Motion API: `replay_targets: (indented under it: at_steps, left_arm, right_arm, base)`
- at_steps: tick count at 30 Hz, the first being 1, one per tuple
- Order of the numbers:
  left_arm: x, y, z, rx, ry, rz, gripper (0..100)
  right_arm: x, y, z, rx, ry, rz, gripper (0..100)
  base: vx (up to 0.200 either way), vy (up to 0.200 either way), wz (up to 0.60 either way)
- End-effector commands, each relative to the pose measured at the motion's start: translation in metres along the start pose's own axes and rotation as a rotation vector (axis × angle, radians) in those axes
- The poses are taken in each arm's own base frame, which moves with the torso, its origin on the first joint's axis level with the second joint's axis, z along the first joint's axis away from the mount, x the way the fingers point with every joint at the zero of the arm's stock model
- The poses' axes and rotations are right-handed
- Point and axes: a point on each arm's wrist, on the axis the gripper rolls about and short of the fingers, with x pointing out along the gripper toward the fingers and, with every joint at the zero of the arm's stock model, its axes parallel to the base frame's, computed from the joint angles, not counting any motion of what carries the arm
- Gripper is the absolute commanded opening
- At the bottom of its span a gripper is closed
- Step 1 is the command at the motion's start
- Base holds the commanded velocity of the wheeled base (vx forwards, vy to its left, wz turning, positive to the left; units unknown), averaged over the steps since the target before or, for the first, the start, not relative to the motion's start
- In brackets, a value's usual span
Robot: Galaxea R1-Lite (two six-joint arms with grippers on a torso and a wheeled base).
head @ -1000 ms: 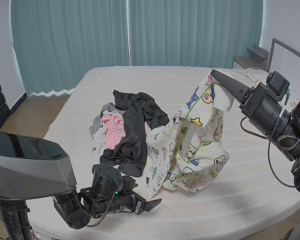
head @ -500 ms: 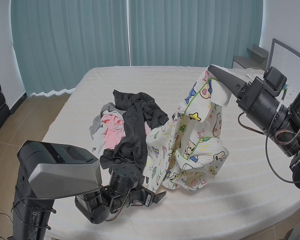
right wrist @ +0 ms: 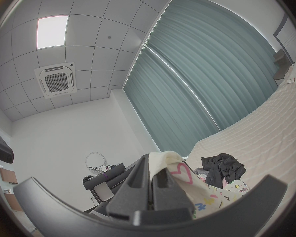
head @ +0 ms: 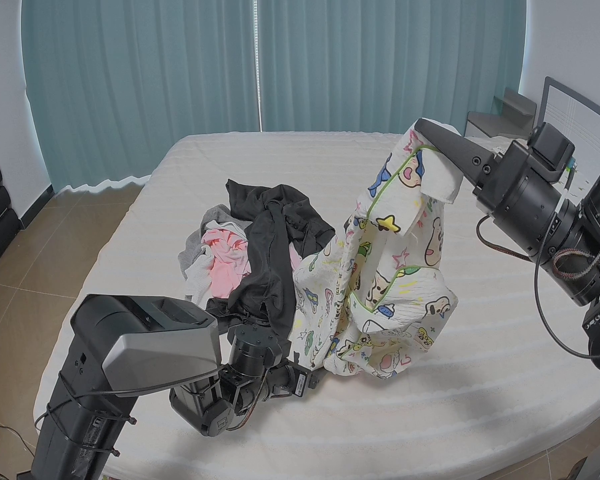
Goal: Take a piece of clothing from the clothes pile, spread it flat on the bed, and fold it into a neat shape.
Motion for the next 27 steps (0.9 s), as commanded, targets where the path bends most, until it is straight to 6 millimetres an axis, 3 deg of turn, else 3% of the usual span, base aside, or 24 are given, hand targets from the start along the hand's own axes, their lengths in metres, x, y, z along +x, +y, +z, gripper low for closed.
replay_targets:
  at_steps: [1,8,13,18,19,21,27]
  left_arm:
    - [0.001,0.001,-0.001,0.001,0.002,0.003,0]
    - [-0.004,0.008,-0.002,-0.007,-0.027,0.038,0]
    - [-0.015,0.021,0.009,-0.024,-0.118,0.092,0]
    - [-0.055,0.035,0.046,-0.111,-0.224,0.129,0]
    - [-0.055,0.035,0.046,-0.111,-0.224,0.129,0]
    - [-0.084,0.039,0.078,-0.231,-0.328,0.127,0]
    - [-0.140,0.049,0.131,-0.282,-0.545,0.219,0]
  right_arm:
    - [0.000,0.000,0.000,-0.001,-0.001,0.000,0]
    - [-0.002,-0.005,0.001,-0.005,-0.003,-0.019,0]
    - [-0.005,-0.020,0.004,-0.020,-0.009,-0.077,0]
    - [-0.016,-0.047,0.005,-0.037,0.003,-0.188,0]
    - [-0.016,-0.047,0.005,-0.037,0.003,-0.188,0]
    - [-0.027,-0.065,0.004,-0.045,0.017,-0.275,0]
    - [-0.048,-0.085,-0.004,-0.056,0.060,-0.389,0]
  base:
    - [0.000,0.000,0.00]
    - [0.000,0.000,0.00]
    - [0.000,0.000,0.00]
    - [0.000,0.000,0.00]
    - [0.000,0.000,0.00]
    - [0.000,0.000,0.00]
    - [0.000,0.000,0.00]
